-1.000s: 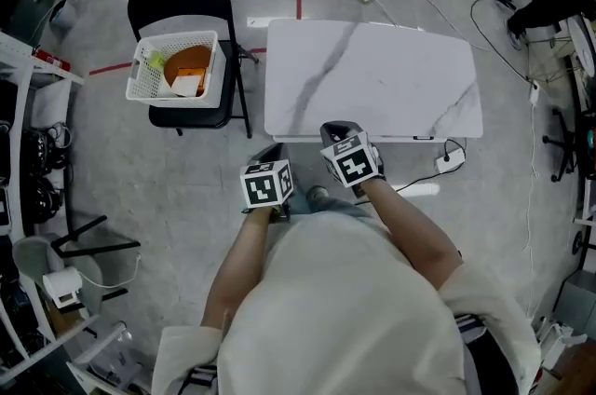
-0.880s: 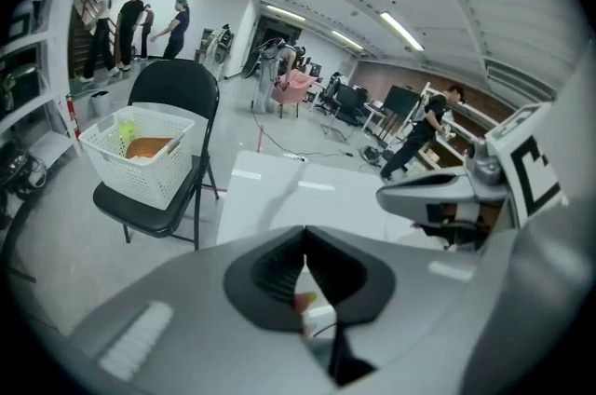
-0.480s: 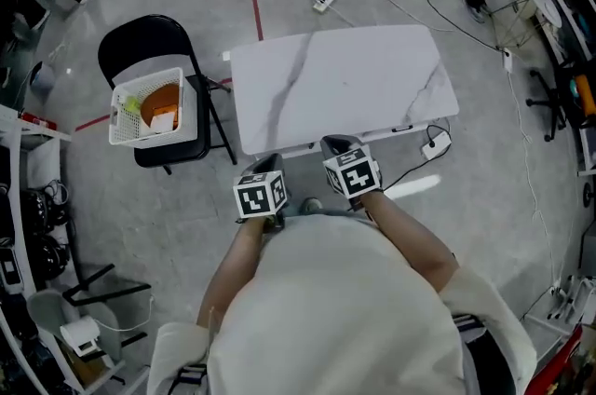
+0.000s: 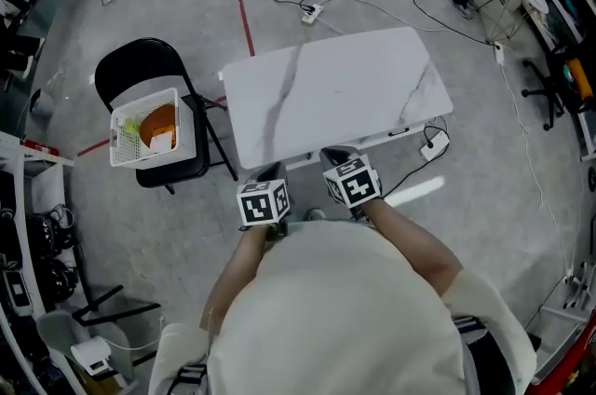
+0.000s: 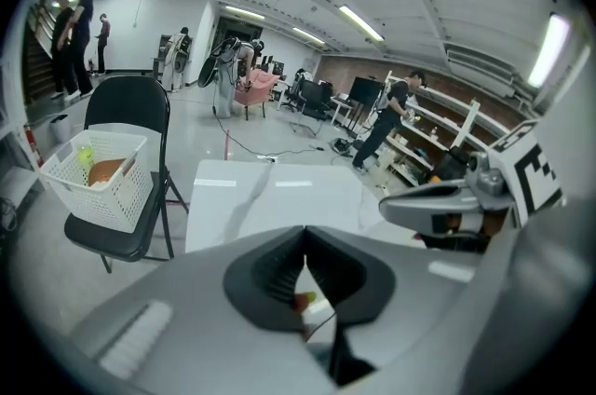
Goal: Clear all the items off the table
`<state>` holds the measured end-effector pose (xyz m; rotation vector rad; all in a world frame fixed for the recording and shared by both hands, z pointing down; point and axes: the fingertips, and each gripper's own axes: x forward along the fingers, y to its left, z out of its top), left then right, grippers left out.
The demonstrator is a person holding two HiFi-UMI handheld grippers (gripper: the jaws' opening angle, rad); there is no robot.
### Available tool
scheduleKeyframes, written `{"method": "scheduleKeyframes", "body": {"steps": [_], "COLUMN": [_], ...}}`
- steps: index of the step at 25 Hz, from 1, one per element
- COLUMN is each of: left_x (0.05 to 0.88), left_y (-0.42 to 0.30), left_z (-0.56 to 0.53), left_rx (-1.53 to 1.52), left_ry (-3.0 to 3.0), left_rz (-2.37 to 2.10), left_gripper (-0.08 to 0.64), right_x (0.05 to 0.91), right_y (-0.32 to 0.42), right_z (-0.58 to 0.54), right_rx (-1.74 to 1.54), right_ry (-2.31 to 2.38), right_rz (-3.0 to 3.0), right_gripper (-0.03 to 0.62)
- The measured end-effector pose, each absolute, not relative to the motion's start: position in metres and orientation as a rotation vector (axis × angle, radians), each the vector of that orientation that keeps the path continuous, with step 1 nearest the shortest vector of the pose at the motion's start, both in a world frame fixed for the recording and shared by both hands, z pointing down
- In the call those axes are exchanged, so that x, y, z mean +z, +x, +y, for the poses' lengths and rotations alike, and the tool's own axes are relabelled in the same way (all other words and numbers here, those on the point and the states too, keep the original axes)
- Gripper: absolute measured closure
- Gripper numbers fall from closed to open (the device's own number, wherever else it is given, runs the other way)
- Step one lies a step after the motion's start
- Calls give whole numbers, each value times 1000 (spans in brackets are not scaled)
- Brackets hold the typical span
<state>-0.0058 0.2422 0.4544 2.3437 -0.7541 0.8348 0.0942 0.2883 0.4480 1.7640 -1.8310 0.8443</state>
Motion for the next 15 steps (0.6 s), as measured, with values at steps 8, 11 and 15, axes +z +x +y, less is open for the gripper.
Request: {"method": "scheduleKeyframes", "body": {"steps": [8,11,15], "left_x": [454,453,453], "left_y": [-6,-8,-11], "left_z": [240,238,234], "left_rx": [824,823,818], "left_ry": [2337,2334,2327], "left_rz": [-770,-777,-796], "left_gripper": [551,551,551], "right_x": [444,444,446], "right_y": [92,91,88], "right_z": [285,283,278], "right_rx": [832,834,844], "right_ry": [1792,1789,1776], "right_rz": [-1865,-1873,-1888], "right_gripper": [595,595,595]}}
